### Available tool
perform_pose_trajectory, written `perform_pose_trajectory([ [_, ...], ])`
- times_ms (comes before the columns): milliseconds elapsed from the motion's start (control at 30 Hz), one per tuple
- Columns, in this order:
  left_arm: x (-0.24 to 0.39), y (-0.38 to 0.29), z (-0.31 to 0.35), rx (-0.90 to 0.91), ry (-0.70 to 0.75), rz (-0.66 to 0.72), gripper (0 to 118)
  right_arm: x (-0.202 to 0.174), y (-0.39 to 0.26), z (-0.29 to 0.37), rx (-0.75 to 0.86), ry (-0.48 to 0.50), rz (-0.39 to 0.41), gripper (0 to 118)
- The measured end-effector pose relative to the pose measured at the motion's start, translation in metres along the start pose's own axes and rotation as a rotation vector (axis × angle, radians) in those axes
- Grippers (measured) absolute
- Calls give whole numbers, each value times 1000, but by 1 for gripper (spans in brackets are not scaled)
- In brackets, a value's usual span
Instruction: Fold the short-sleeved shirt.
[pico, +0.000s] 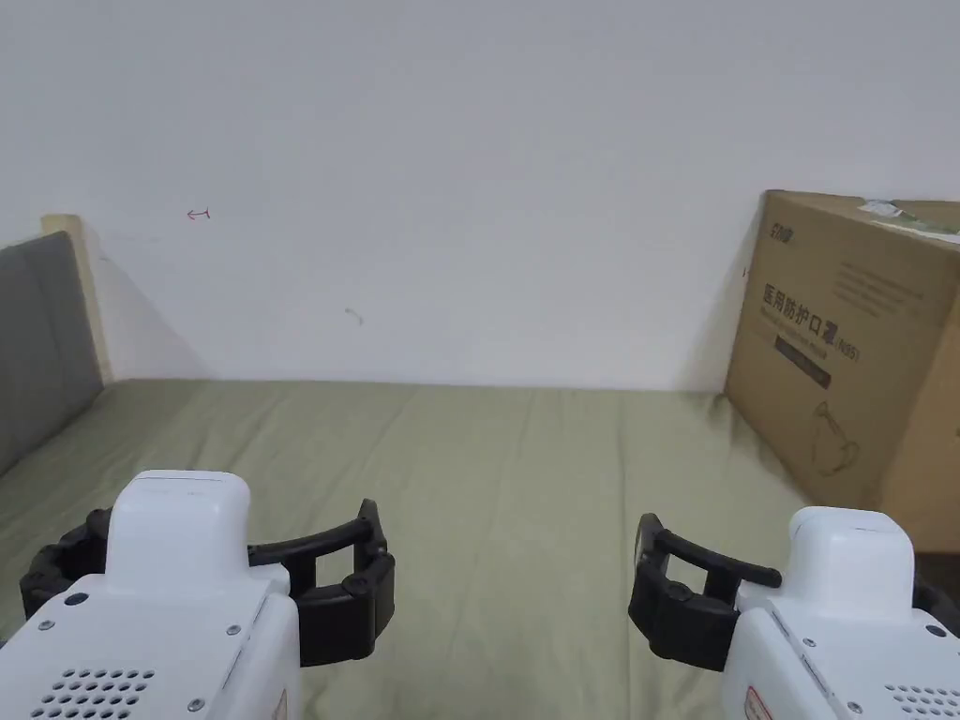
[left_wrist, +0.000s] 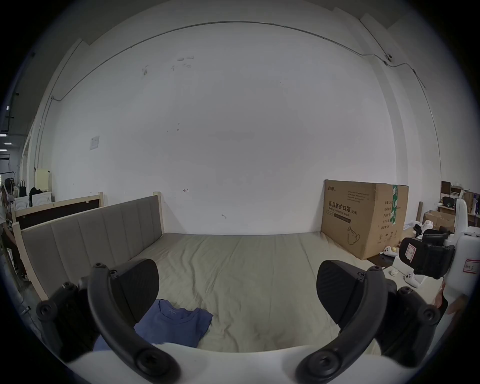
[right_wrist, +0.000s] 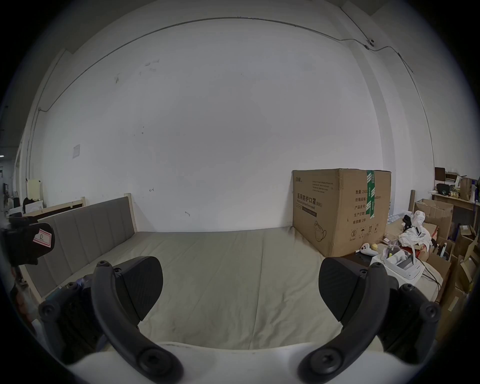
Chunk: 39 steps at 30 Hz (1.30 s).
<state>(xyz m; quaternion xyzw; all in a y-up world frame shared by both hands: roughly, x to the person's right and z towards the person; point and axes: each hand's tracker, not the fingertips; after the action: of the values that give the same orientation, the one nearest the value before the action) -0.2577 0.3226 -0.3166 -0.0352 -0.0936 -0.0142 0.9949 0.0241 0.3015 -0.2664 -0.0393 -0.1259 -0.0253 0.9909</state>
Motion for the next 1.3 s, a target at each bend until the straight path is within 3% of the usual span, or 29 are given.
perform_pose_trajectory([
  [300, 1, 0, -2, -3, -2, 3, 118, 1, 0, -2, -2, -9, 3, 118],
  [633, -4, 0, -3, -3, -21, 57, 118, -9, 11, 2, 57, -43, 98, 118],
  [733, -10, 0, -2, 20, -84, 251, 118, -24, 8, 3, 93, -70, 241, 118],
  [800, -24, -8, -5, 26, -146, 531, 118, -42, 0, 4, 115, -93, 458, 118],
  [900, -41, -32, -16, -19, -186, 943, 118, -69, -20, 6, 140, -72, 855, 118],
  [967, -47, -51, -22, -49, -162, 1065, 118, -80, -35, 5, 138, -61, 1025, 118],
  [1000, -48, -54, -24, -72, -129, 1019, 118, -80, -39, 3, 122, -39, 994, 118],
  [1033, -45, -53, -25, -85, -94, 941, 118, -79, -38, 3, 99, -3, 914, 118],
  [1100, -37, -40, -24, -79, -12, 685, 118, -70, -25, 3, 15, 85, 654, 118],
  [1167, -23, -22, -18, -12, 28, 447, 118, -54, -11, 1, -7, 112, 442, 118],
  [1300, 10, 5, -6, 110, 31, -15, 118, -15, 3, -4, 42, 35, 19, 118],
])
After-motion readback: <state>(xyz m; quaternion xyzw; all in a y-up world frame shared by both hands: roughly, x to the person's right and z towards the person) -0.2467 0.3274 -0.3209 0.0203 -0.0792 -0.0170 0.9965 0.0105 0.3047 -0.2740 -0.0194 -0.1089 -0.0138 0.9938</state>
